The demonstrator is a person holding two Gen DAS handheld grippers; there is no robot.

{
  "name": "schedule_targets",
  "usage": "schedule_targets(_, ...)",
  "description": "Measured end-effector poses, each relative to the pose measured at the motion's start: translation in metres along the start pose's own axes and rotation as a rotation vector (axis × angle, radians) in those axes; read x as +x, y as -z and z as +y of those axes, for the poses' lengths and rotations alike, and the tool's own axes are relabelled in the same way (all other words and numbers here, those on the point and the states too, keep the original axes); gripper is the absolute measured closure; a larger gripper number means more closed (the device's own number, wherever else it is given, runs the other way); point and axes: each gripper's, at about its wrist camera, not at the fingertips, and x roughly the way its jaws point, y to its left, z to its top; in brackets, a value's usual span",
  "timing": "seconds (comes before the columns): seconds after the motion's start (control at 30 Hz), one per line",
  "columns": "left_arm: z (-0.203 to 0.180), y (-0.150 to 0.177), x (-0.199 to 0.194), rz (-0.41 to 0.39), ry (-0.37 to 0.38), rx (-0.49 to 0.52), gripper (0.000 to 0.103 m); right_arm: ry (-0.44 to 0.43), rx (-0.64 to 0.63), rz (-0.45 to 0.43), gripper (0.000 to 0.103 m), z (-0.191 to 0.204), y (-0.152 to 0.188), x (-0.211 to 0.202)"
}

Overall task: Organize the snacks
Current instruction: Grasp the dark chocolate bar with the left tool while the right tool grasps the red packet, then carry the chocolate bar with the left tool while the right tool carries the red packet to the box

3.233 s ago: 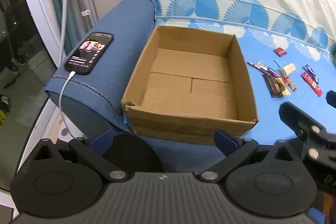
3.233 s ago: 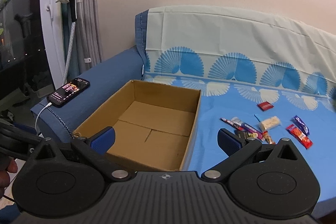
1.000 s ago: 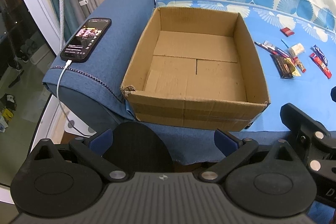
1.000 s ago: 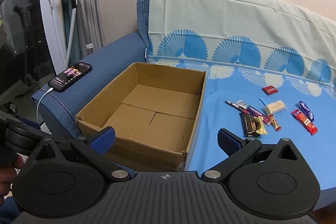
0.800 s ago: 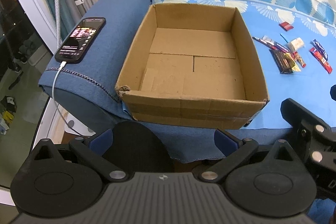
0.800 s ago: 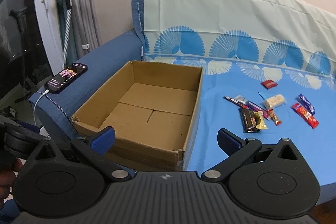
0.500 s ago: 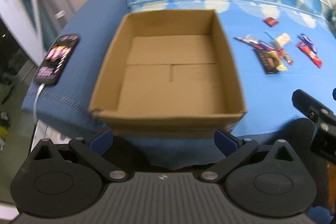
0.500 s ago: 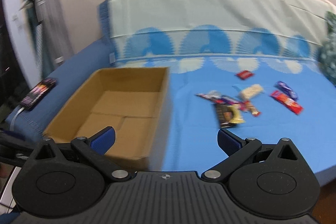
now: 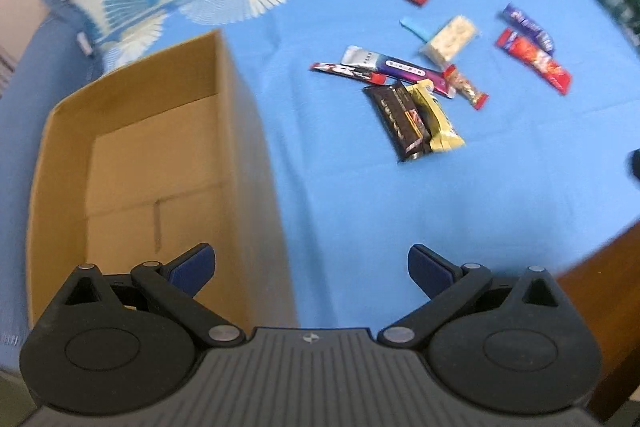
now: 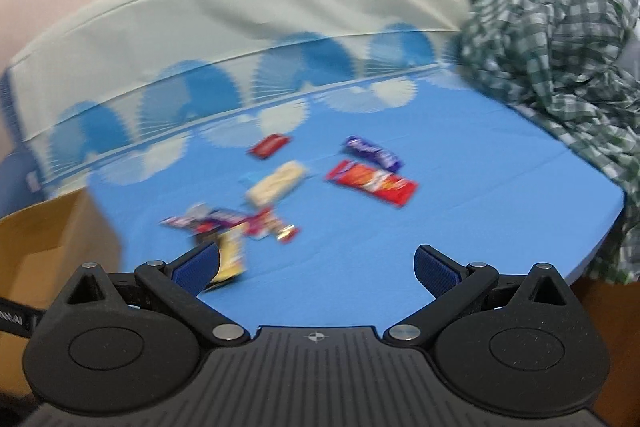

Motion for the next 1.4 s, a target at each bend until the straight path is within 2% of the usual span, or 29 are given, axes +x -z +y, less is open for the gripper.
schedule_targets(0.13,-0.028,-0.046,0.060,0.053,-0.051,0.024,0.000,0.043,-0.031,0.019,0.000,-0.030,-0.028,0.069)
schedule_targets(0.33,-0.050,-0.097,0.138,0.119,-0.049,0.012,0.000,0.018,-0.096,0.159,0.000,-0.074,-0.048,0.207)
schedule_targets(0.43,-0.059,-0.115,0.169,0.155,-0.043,0.014,0.000,0.015,-0.111,0.192,0.000,-0.084,-0.051,0.256)
schedule_targets(0.5,-0.062,-0.125,0.183,0.163,-0.022,-0.004,0.000,0.008,-0.132,0.199,0.000,-0.088,-0.055,0.285)
schedule_targets(0.57,-0.063,-0.135,0.188,0.158,0.041,-0.035,0.000,-0.022,-0.171,0.208,0.000,-0.088,-0.059,0.311)
schedule_targets(0.7,-0.070,-0.138,0.216,0.263,0.074,-0.036,0.000,-0.075,-0.233,0.272,0.000,-0.081,-0.059,0.349)
schedule_targets(0.77,-0.062,-0.137,0.221,0.262,0.105,-0.089,0.000,-0.083,-0.246,0.217,0.000,-0.077,-0.057,0.355)
schedule_targets(0.87,-0.053,-0.138,0.227,0.288,0.136,-0.118,0.000,-0.100,-0.271,0.194,0.000,-0.074,-0.058,0.360)
schedule_targets(0.9,-0.051,-0.138,0.226,0.284,0.122,-0.121,0.006,-0.103,-0.271,0.195,0.001,-0.074,-0.058,0.361)
schedule_targets(0.93,-0.048,-0.138,0.223,0.265,0.123,-0.134,0.013,-0.096,-0.261,0.198,0.010,-0.073,-0.059,0.359)
schedule_targets(0.97,-0.044,-0.137,0.216,0.239,0.134,-0.152,0.035,-0.090,-0.253,0.187,0.019,-0.071,-0.057,0.354)
schedule_targets(1.0,-0.040,-0.135,0.212,0.219,0.141,-0.150,0.059,-0.094,-0.255,0.170,0.037,-0.069,-0.052,0.345)
schedule_targets(1.03,-0.040,-0.133,0.207,0.206,0.141,-0.142,0.060,-0.097,-0.268,0.159,0.052,-0.065,-0.047,0.336)
schedule_targets(1.23,-0.021,-0.107,0.173,0.143,0.178,-0.156,0.060,-0.108,-0.207,0.165,0.057,-0.060,-0.020,0.283)
schedule_targets(1.4,-0.008,-0.074,0.109,0.071,0.230,-0.176,0.060,-0.114,-0.077,0.066,0.057,-0.057,-0.022,0.211)
